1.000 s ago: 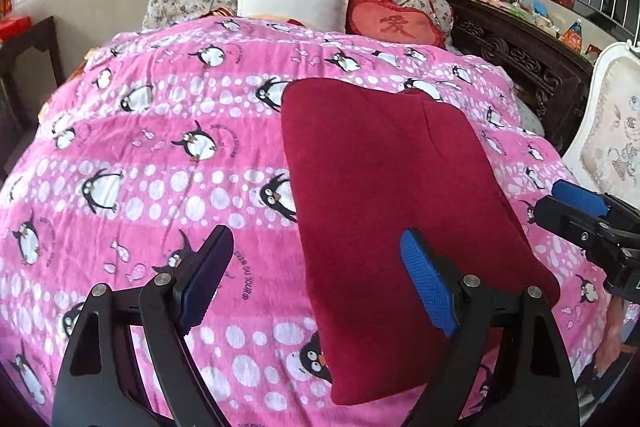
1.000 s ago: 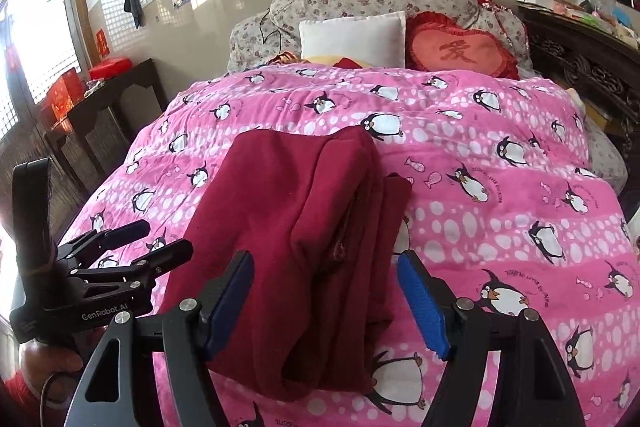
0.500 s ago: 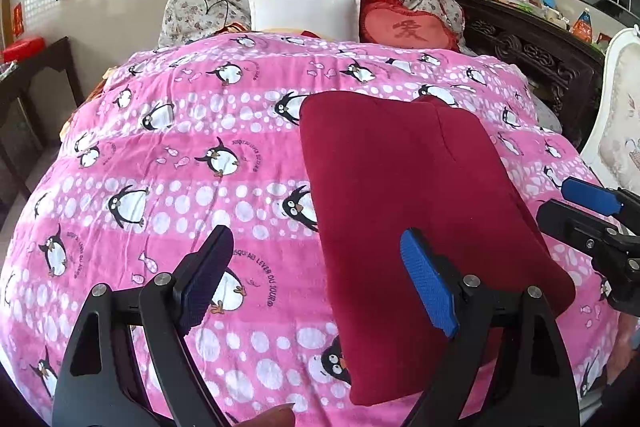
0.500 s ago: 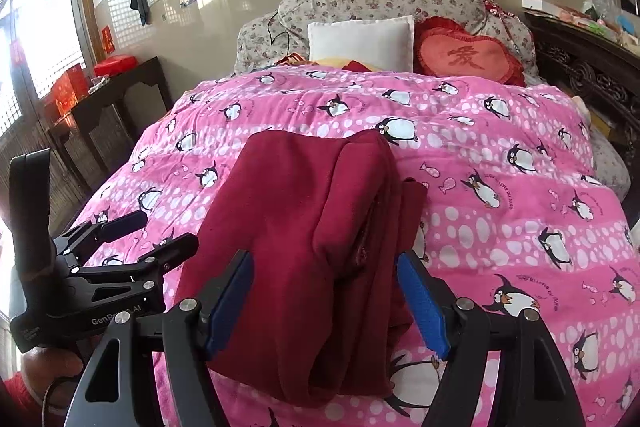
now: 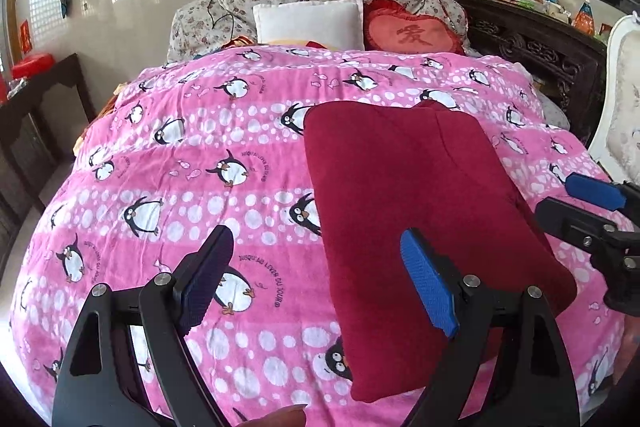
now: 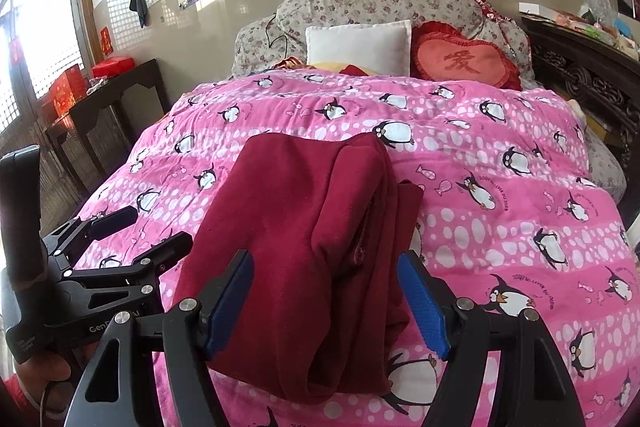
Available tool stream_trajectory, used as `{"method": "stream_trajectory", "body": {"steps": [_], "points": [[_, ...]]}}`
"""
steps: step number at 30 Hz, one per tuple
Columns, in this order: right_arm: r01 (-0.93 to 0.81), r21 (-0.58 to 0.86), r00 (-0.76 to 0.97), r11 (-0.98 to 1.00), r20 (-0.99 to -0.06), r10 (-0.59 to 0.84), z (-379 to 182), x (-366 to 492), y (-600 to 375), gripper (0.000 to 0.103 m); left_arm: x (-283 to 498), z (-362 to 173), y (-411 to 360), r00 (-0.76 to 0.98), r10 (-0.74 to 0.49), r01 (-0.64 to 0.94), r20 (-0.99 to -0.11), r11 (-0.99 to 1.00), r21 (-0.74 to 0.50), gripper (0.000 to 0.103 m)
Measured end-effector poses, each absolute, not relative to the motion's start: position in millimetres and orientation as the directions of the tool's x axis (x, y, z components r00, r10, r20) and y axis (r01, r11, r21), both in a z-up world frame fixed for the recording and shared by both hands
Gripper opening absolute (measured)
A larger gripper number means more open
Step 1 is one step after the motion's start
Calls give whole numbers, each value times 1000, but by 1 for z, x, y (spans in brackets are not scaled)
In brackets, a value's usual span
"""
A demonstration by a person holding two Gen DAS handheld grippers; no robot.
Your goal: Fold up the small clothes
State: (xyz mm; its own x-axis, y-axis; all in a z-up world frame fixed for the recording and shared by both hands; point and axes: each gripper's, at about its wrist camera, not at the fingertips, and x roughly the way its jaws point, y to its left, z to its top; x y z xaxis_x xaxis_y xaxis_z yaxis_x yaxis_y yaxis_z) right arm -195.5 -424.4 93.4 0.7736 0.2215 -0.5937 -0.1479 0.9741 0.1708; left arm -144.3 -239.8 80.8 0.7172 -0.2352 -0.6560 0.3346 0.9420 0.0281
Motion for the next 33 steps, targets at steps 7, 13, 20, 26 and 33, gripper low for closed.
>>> {"method": "stream_trajectory", "body": {"steps": [7, 13, 20, 26, 33], "points": [[-146, 171, 778, 974, -588, 220, 93, -197, -425, 72, -147, 84, -241, 727, -230, 325, -647, 945, 30, 86], [-146, 170, 784, 975, -581, 219, 95, -199, -423, 72, -149, 84, -242, 734, -219, 315, -643, 948, 37, 86], [-146, 167, 783, 975, -582, 217, 94, -199, -420, 72, -151, 83, -244, 727, -222, 320, -650, 947, 34, 86], [-144, 175, 781, 974, -585, 220, 93, -199, -421, 72, -151, 81, -244, 722, -225, 317, -655, 948, 25, 86], [-142, 188, 780, 972, -583, 227, 92, -198, -423, 73, -151, 81, -245, 722, -224, 318, -654, 948, 26, 86]]}}
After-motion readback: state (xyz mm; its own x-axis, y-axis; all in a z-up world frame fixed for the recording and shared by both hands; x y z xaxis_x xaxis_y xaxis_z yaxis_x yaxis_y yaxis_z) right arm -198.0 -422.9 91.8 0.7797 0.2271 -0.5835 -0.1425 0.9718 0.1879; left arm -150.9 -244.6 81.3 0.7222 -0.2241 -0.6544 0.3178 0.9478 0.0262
